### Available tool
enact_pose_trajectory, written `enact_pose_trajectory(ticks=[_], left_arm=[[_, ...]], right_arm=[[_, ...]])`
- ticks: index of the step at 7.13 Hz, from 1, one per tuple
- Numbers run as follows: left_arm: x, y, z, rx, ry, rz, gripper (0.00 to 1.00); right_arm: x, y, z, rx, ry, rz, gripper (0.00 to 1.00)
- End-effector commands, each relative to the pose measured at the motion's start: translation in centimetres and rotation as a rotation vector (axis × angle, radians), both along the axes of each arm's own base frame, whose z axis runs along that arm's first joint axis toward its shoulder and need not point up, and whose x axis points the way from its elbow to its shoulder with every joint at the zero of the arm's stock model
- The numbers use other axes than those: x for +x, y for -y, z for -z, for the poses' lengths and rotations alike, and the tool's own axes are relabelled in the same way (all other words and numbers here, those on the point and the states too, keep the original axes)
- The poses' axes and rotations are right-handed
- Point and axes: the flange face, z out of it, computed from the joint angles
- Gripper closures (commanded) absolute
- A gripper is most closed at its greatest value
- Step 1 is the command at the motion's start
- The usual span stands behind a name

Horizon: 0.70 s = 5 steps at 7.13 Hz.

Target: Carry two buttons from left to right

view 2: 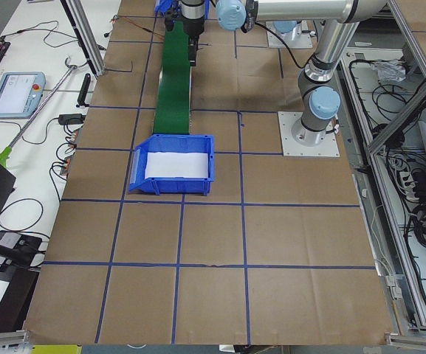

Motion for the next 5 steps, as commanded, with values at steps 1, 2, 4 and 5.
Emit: enact_pose_trajectory(ticks=[1, 2, 4, 5], left_arm=[[0.0, 0.0, 0.0, -0.001, 0.000, -0.001, 0.01], [-0.1, 0.0, 0.0, 0.001, 0.000, 0.001, 0.01], [0.0, 0.0, 0.0, -0.001, 0.000, -0.001, 0.01], [0.0, 0.0, 0.0, -0.001, 0.000, -0.001, 0.00]], right_arm=[[10.4, -3.9, -2.2, 0.006, 0.044, 0.119, 0.00], [12.9, -5.2, -2.1, 0.025, 0.011, 0.227, 0.00], [17.0, -9.9, -3.3, 0.000, 0.019, 0.193, 0.00], [18.1, -11.9, -3.3, 0.000, 0.028, 0.221, 0.00]])
